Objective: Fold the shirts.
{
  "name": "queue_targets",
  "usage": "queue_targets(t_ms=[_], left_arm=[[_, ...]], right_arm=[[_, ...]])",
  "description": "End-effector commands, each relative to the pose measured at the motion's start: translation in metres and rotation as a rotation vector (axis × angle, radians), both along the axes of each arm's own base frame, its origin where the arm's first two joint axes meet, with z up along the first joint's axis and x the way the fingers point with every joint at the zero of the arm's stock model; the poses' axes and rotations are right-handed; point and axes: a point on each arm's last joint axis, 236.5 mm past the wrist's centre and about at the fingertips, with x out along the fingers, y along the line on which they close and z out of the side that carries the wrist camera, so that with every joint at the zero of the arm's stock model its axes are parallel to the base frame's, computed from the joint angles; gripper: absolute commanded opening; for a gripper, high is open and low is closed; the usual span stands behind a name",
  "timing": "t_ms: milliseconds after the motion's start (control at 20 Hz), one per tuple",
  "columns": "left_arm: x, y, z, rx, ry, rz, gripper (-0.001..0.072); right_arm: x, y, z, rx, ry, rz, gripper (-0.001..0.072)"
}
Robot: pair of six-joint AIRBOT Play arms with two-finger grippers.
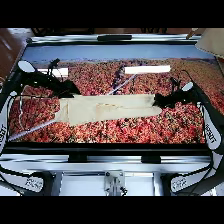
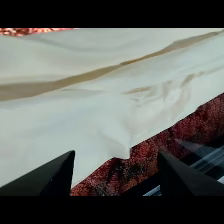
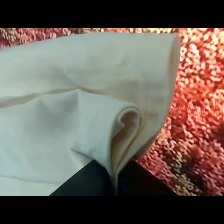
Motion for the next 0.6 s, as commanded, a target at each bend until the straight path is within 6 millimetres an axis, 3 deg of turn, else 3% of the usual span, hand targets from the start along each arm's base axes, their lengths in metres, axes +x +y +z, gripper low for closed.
queue_targets(t_ms=[0, 100, 200, 350, 550], left_arm=[[-0.010, -0.052, 0.003, -0.019, -0.035, -0.078, 0.0532], [-0.017, -0.091, -0.003, -0.020, -0.062, -0.132, 0.0024], [-0.024, -0.134, -0.020, -0.023, -0.064, -0.146, 0.0032], [-0.042, -0.194, -0.051, -0.034, -0.011, -0.119, 0.0032], [-0.066, -0.289, -0.054, -0.227, 0.039, -0.037, 0.0031]], right_arm=[[0.002, 0.018, 0.043, 0.073, -0.077, 0.047, 0.0066], [-0.003, 0.021, 0.089, 0.065, -0.157, 0.079, 0.0066], [-0.019, 0.027, 0.141, 0.065, -0.227, 0.112, 0.0066], [-0.066, 0.044, 0.211, 0.100, -0.273, 0.156, 0.0066], [-0.123, 0.057, 0.286, 0.112, -0.373, 0.134, 0.0066]])
